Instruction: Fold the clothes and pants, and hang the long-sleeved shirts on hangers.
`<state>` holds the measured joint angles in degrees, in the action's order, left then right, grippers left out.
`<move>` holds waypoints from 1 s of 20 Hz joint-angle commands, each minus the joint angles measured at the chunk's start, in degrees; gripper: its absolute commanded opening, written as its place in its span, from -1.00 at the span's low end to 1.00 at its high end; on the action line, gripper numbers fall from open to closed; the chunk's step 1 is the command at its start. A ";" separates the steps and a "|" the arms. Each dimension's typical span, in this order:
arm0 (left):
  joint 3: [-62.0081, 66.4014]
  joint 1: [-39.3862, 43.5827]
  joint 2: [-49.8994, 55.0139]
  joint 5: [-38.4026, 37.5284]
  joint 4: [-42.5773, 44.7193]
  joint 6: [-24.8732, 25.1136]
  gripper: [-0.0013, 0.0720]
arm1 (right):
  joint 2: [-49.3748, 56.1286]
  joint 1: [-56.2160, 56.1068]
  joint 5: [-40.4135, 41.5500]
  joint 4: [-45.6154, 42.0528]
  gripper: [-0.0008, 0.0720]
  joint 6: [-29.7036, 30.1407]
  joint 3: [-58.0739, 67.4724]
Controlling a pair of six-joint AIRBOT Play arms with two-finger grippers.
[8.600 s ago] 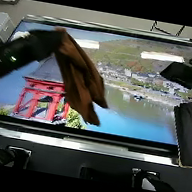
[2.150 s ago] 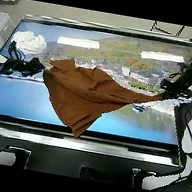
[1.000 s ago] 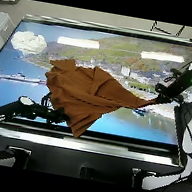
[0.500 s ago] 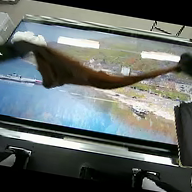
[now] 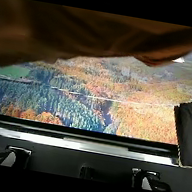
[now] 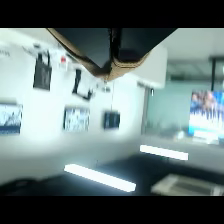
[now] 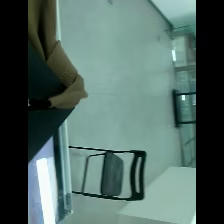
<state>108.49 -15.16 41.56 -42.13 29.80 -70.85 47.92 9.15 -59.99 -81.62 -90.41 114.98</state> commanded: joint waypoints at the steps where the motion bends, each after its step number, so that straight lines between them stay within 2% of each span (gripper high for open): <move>1: 2.80 -0.42 -1.92 3.74 0.28 -1.64 -0.90 | -5.40 0.00 3.15 -2.58 -0.88 -0.68 0.17; 3: 2.69 -0.44 -1.03 1.97 0.52 -1.77 -0.90 | -5.77 0.00 2.40 -3.58 -0.88 -0.83 0.15; 5: 1.86 -0.48 0.70 -3.76 1.27 -2.34 -0.90 | -4.85 0.00 -2.73 -4.57 -0.88 -0.83 0.15; 7: -1.36 -0.46 3.17 -14.05 5.05 -7.06 -0.90 | -1.51 0.00 -13.92 -5.16 -0.88 -0.85 0.09; 9: -8.59 -0.44 6.19 -23.08 9.27 -8.92 -0.90 | 5.22 0.00 -27.89 -4.98 -0.89 -2.08 -0.83; 11: -20.52 0.37 9.16 -24.65 12.61 -8.92 -0.90 | 13.70 0.00 -34.23 -4.98 -0.89 -2.14 -6.64; 13: -34.16 2.16 13.25 -20.39 13.31 -8.85 -0.90 | 21.46 0.00 -31.01 -4.57 -0.88 -2.19 -14.64; 15: -45.18 4.72 19.30 -11.19 13.27 -8.68 -0.90 | 30.27 0.00 -22.47 -3.82 -0.88 -5.99 -22.05; 17: -49.55 6.99 27.23 -1.68 12.17 -8.68 -0.90 | 38.66 0.00 -15.08 0.26 -0.88 -10.27 -23.76; 20: -47.69 7.78 37.70 4.85 3.17 -8.66 -0.90 | 46.27 -0.02 -3.43 12.87 -0.88 -13.14 -23.76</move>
<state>63.55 -8.75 70.28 -45.82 39.53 -79.48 86.17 9.13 -74.46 -79.15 -99.59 93.19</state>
